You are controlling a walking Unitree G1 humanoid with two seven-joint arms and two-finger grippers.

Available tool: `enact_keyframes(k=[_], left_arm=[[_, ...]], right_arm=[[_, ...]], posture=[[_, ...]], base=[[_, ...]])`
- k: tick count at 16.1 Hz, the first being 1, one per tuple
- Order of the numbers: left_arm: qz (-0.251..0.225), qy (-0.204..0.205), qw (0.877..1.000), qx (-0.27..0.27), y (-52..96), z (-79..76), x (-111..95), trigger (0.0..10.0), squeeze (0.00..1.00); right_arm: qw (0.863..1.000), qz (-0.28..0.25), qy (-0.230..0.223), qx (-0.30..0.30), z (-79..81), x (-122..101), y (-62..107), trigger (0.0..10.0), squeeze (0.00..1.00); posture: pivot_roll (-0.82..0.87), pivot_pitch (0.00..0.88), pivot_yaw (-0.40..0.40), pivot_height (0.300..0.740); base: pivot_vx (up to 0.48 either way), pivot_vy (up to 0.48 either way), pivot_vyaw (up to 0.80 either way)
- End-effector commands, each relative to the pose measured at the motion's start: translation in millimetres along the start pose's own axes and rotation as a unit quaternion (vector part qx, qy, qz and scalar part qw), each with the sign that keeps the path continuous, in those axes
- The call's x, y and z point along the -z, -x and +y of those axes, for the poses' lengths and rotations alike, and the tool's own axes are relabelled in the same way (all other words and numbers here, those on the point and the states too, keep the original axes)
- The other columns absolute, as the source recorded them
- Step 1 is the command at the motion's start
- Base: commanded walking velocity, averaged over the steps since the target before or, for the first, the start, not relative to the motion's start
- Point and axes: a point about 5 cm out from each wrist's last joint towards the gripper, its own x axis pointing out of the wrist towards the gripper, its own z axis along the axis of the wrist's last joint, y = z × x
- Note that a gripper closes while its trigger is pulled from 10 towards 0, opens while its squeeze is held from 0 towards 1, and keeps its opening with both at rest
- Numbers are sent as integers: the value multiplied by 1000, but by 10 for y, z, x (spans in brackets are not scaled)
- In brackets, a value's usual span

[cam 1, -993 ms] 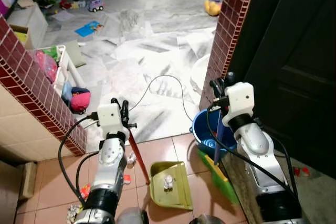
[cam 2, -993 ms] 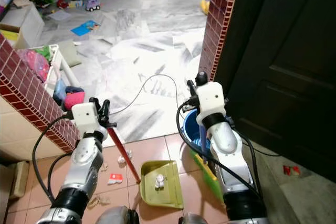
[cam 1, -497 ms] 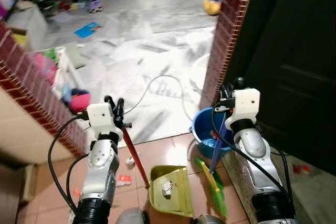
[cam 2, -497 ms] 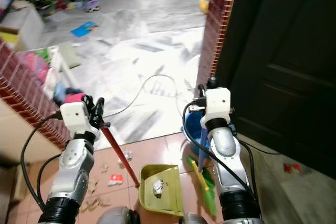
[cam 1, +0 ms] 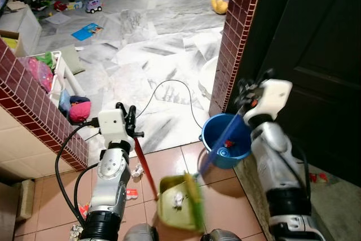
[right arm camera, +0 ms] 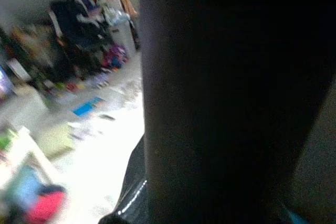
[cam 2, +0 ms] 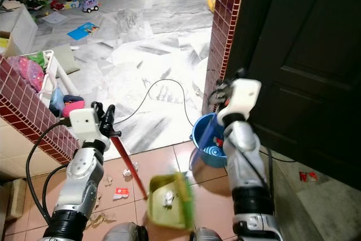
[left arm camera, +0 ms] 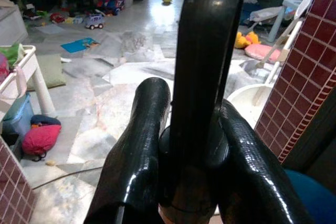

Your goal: Sweep floor

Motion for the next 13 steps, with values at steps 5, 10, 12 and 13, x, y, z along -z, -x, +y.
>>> enact_keyframes(k=[5,10,12,13], left_arm=[[-8,6,1000,7,-29,-90,-42,10000,0],[-5,1,1000,3,-43,-65,-33,10000,0],[-6,0,1000,2,-44,-56,-35,10000,0],[-6,-1,1000,2,-42,-49,-35,10000,0]], right_arm=[[994,-43,-96,-30,75,-418,-137,10000,0],[995,-44,-25,-89,104,-550,-120,10000,0],[993,-53,4,-101,86,-601,-107,10000,0],[993,-55,15,-103,59,-622,-102,10000,0]], posture=[[-87,0,52,740],[-89,0,52,740],[-89,0,51,740],[-90,0,51,740]], base=[[0,0,0],[0,0,0],[0,0,0],[0,0,0]])
